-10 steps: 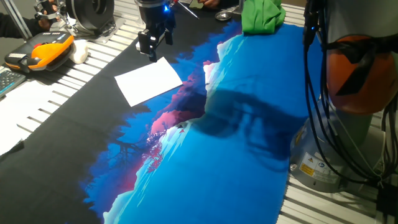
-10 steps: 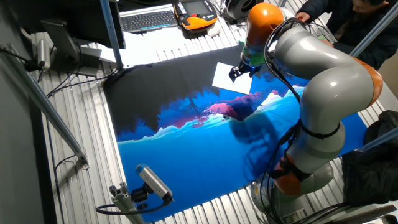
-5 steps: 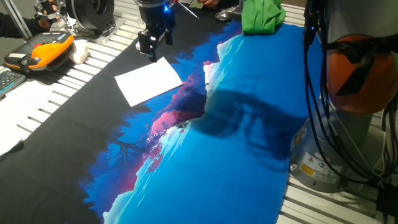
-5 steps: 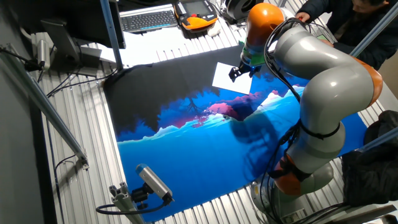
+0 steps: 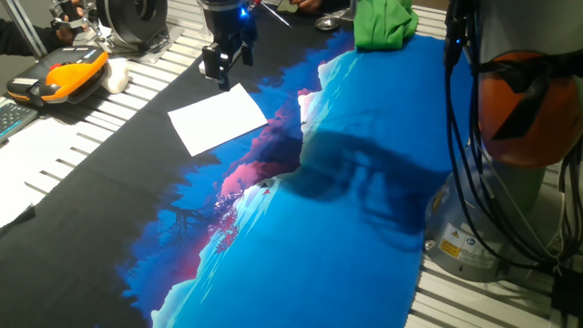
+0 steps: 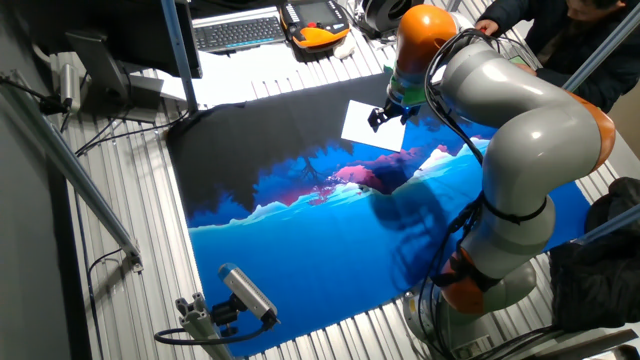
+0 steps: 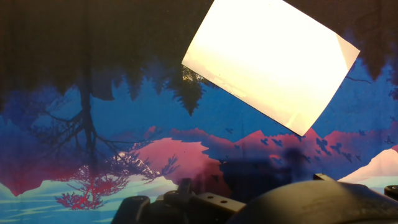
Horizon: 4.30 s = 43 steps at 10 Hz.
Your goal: Unfold a piece of paper
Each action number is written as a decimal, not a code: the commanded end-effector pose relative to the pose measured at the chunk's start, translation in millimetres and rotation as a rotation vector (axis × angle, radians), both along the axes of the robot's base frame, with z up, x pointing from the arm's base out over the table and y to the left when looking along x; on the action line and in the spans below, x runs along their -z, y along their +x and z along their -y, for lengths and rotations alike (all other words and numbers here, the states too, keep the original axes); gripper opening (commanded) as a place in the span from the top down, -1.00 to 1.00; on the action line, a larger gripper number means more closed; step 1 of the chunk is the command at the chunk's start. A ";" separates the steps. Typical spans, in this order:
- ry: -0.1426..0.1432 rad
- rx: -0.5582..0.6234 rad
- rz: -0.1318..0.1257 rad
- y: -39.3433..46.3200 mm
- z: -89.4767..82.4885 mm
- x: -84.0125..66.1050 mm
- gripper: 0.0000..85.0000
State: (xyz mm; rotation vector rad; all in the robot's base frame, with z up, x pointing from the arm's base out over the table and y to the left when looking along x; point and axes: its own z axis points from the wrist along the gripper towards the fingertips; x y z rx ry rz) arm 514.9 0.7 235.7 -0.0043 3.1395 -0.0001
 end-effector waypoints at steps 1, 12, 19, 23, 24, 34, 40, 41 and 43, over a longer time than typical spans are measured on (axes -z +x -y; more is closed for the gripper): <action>-0.020 -0.016 -0.167 0.0 0.0 -0.1 1.00; -0.019 -0.010 -0.164 -0.1 0.1 -0.1 1.00; -0.019 -0.007 -0.160 -0.2 0.1 -0.1 1.00; -0.033 -0.038 -0.092 -0.2 0.1 -0.1 1.00; 0.002 -0.013 -0.104 -0.2 0.1 -0.1 1.00; -0.098 0.015 0.095 -0.2 0.1 -0.1 1.00; -0.083 0.003 0.044 16.9 12.5 2.1 0.60; -0.081 -0.007 0.030 34.7 24.5 3.8 0.60; -0.096 -0.010 0.022 57.8 37.9 10.8 0.60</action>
